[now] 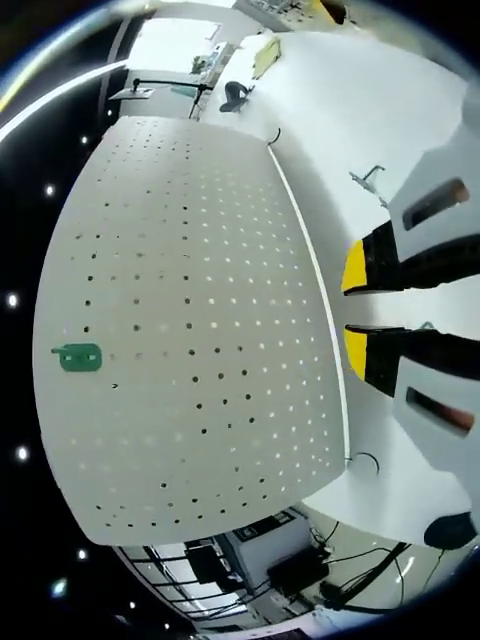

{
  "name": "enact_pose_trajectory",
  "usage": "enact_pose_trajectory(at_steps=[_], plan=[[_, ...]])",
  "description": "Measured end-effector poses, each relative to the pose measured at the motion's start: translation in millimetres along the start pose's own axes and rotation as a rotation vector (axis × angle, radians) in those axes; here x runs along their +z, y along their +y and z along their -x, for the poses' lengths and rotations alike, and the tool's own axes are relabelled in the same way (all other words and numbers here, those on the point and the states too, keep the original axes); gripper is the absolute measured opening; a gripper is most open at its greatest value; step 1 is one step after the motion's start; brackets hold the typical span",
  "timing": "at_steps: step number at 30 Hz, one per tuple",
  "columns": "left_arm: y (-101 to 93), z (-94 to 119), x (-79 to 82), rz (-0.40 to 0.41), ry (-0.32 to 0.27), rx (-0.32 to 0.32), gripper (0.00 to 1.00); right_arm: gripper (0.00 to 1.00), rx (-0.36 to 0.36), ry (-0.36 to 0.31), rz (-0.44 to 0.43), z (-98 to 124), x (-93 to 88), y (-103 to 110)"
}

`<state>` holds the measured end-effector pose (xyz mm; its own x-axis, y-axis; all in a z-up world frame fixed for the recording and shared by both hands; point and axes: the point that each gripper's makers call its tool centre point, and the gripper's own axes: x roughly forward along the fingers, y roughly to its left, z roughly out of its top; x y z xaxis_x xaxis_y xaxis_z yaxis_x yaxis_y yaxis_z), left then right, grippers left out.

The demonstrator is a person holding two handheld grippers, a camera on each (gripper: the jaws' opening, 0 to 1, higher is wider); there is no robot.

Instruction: Insert the hook assembly into the mounting plate slot until the hook locks in place.

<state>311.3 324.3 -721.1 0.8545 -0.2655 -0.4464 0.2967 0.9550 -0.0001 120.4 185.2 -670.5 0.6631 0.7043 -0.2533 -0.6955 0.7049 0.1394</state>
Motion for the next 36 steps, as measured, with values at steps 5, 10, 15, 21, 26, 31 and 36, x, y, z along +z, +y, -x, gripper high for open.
enact_pose_trajectory(at_steps=[5,10,15,21,26,31,36], plan=[[-3.0,3.9,-19.0,0.018,0.028,-0.011,0.13,0.59,-0.004,0.007,0.005,1.2,-2.0,-0.1],[-8.3,8.3,-29.1,0.026,0.037,-0.020,0.13,0.59,-0.004,0.019,0.004,1.1,-5.9,0.3],[-17.2,12.3,-45.7,0.036,0.056,-0.032,0.14,0.59,-0.003,0.018,0.000,0.3,-6.6,1.2],[-24.6,15.9,-61.2,0.041,0.084,-0.050,0.14,0.56,0.005,0.023,0.009,-2.0,-8.1,1.4],[-31.2,21.6,-70.7,0.048,0.092,-0.064,0.15,0.55,0.010,0.051,0.016,-6.8,-18.7,-2.5],[-34.3,23.1,-79.6,0.060,0.098,-0.072,0.15,0.54,0.013,0.076,0.018,-12.9,-25.8,-6.7],[-37.7,27.4,-87.1,0.059,0.109,-0.078,0.15,0.52,0.019,0.100,0.041,-19.5,-30.0,-12.8]])
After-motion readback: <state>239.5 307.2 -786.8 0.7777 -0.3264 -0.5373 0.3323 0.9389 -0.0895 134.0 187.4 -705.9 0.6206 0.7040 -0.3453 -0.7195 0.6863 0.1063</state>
